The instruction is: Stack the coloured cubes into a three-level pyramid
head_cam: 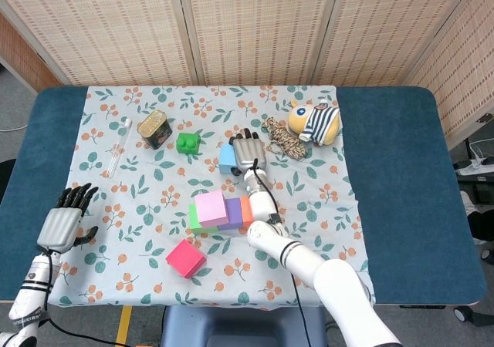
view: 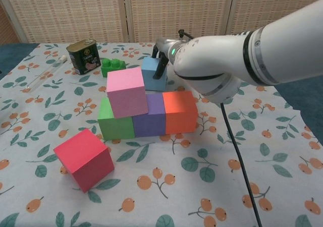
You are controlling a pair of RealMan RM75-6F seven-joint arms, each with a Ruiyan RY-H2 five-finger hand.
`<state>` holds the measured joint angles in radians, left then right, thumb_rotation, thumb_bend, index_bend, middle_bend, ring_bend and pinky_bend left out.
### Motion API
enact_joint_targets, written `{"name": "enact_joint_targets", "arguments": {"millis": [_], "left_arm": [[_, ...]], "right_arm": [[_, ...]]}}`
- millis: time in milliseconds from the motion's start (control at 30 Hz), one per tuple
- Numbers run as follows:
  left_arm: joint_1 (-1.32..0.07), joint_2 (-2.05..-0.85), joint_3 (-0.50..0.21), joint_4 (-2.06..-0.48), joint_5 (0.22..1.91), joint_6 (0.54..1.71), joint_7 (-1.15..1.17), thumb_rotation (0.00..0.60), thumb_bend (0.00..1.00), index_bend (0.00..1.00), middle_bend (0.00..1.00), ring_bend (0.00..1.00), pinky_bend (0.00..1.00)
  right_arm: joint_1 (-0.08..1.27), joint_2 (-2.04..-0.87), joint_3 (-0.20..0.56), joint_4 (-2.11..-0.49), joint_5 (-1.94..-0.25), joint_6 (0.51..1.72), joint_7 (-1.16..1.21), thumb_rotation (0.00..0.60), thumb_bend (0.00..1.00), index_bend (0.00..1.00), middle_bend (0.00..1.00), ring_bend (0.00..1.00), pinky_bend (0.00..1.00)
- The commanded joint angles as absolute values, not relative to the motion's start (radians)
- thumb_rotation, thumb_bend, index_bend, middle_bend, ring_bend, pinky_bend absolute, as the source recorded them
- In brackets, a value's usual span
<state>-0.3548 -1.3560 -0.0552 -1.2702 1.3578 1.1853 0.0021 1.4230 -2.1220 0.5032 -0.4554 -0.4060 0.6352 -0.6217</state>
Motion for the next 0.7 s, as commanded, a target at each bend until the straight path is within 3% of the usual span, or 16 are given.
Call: {"name": "enact_joint_targets", "arguments": {"millis": [33, 200, 367, 467, 700], "left_arm": [[-0.354, -1.354, -0.054, -1.278, 1.358, 1.182, 0.008, 0.600, 0.34, 0.00, 0.00, 0.00, 0.03], [-0.352, -1.351, -0.055, -1.289, 1.357, 1.183, 0.021, 0.600, 0.35, 0.00, 0.00, 0.00, 0.03], [-0.346, -1.349, -0.058, -1.299, 1.361, 1.197, 0.032, 0.600, 0.34, 0.00, 0.00, 0.00, 0.03], [-0.343, -1.348, -0.058, -1.305, 1.364, 1.203, 0.040, 0.600, 0.35, 0.00, 0.00, 0.00, 0.03], [-0.343, -1.353, -0.050, -1.323, 1.383, 1.209, 0.064, 0.600, 0.35, 0.00, 0.00, 0.00, 0.03]], "right_arm": [[1.394, -2.061, 0.501, -0.556, -0.457, 0.668, -0.620, 0.600, 0.27, 0.64, 0.21, 0.00, 0.12], [1.299, -1.886, 0.473, -0.882, -0.511, 0.778, -0.658, 0.600, 0.27, 0.65, 0.22, 0.00, 0.13], [1.164, -1.600, 0.415, -1.362, -0.538, 0.893, -0.728, 0.600, 0.27, 0.65, 0.22, 0.00, 0.13], [1.109, -1.448, 0.397, -1.569, -0.527, 0.929, -0.746, 0.600, 0.27, 0.65, 0.22, 0.00, 0.13], [1.021, -1.194, 0.332, -1.864, -0.550, 0.950, -0.744, 0.600, 0.28, 0.65, 0.22, 0.00, 0.13]]}}
